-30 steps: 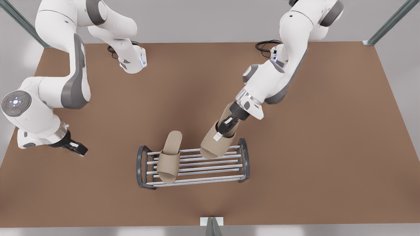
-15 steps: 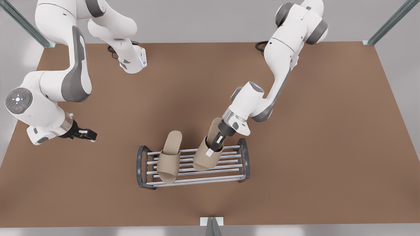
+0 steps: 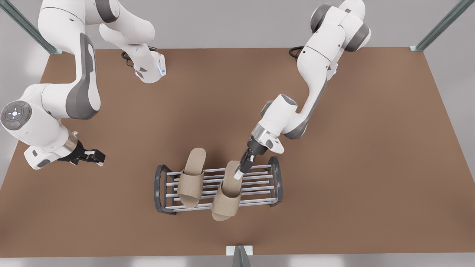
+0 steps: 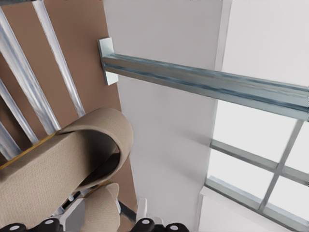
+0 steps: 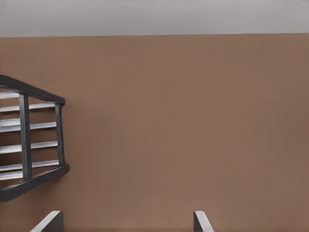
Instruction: Place the right shoe on the shoe rack with the right arm, and place the left shoe on the shoe rack with the left arm
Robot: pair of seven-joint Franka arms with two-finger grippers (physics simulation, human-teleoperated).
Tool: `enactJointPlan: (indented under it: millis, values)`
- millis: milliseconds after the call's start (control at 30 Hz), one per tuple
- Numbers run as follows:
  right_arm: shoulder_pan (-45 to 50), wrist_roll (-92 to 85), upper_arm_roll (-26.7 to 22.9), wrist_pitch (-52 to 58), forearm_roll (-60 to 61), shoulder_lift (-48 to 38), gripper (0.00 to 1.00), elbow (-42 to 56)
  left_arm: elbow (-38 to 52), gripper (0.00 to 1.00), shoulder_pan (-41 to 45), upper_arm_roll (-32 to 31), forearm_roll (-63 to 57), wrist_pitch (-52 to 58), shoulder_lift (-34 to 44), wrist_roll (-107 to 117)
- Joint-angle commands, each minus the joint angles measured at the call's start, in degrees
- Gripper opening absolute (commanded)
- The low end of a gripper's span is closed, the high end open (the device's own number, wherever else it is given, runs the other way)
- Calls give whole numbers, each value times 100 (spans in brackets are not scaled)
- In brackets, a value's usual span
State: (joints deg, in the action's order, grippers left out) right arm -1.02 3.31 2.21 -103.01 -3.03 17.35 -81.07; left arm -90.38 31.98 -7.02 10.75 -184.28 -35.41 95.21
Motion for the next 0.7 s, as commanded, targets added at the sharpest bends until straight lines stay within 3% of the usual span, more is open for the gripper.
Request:
enactJointPlan:
  millis: [0,33,100,233,267,300,333,400,433,500,567,600,633,667]
  values:
    - [-21,-489,-1,-26,4,-4,100,-6,-6,90,-16,25,15,15,60,736]
    - [-21,-498,-1,-35,4,5,100,-6,-15,100,-77,95,59,338,279,719]
    - [-21,-515,-1,-35,4,40,100,3,-6,100,-121,341,41,1069,561,666]
    - [-39,-515,-1,-35,4,40,100,3,3,100,-69,341,50,1305,666,736]
    - [-39,-515,-1,-26,13,31,100,21,388,100,-77,543,50,2858,1184,692]
    - [-30,-498,-1,9,4,23,100,29,1548,100,-200,956,32,5425,1624,569]
    - [-30,-498,-1,53,13,-4,100,38,1980,100,-490,992,-3,7131,2125,-658]
    - [-21,-462,8,53,13,-13,100,38,2095,100,-1298,1290,-143,9284,2652,-5399]
    - [-30,-524,8,79,30,-39,100,56,1946,100,-1484,1203,-1036,9734,2758,-8001]
    - [-3,-480,-1,632,-48,-22,100,301,1366,100,-1860,1011,-1575,9964,2513,-11308]
    - [-47,-471,-1,879,-22,-152,100,346,787,100,-2511,711,-1771,9894,2134,-12430]
    - [-65,-462,-1,879,-31,-530,100,-84,-361,100,-2644,702,-1095,8492,2475,-10979]
    - [-65,-471,-62,1186,-66,-505,100,-32,-744,100,-2644,710,-417,7801,2530,-9039]
    - [-56,-541,-62,1213,-66,-478,100,91,-438,100,-2644,728,-372,8021,2565,-8993]
